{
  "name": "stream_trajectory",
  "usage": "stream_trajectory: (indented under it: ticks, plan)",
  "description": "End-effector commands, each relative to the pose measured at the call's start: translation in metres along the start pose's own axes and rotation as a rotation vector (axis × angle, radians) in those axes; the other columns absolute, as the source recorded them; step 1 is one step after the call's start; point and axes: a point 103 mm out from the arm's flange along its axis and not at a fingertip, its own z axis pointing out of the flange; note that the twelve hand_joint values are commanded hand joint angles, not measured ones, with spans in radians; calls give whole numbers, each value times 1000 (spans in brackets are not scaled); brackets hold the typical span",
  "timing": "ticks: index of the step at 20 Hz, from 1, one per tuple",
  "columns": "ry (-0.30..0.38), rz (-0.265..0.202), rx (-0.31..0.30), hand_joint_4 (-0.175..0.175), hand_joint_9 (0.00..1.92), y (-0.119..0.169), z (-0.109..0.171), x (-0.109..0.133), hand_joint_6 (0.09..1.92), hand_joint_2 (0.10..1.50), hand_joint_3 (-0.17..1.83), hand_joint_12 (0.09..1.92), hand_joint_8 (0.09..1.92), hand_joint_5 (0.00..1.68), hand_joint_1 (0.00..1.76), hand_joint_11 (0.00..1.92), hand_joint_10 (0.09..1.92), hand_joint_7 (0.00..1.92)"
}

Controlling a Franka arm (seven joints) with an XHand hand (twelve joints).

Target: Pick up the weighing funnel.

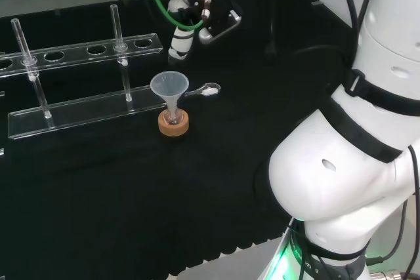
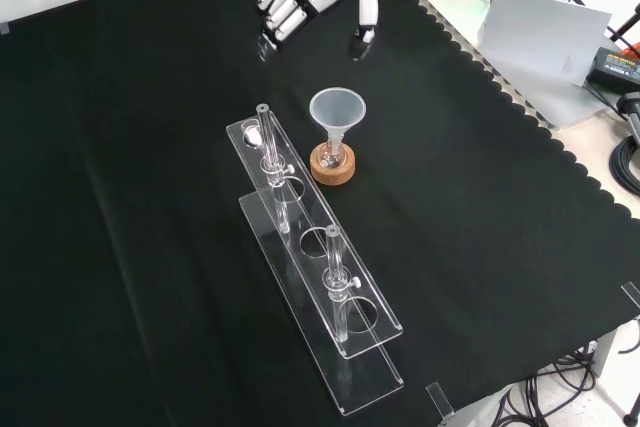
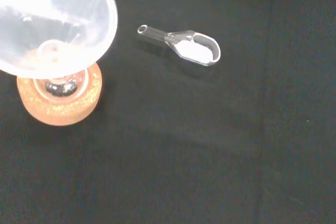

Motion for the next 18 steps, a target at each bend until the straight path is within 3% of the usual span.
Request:
stream_trajectory:
  ticks: [1,10,18]
  plan:
    - [167,3,-61,-50,485,1,14,-46,87,640,417,1384,669,207,657,298,665,137]
    - [221,10,-94,-56,510,20,35,-69,87,647,423,1388,695,258,684,317,666,176]
    - [249,12,-83,-56,759,56,71,-83,87,625,518,1324,687,445,836,449,553,410]
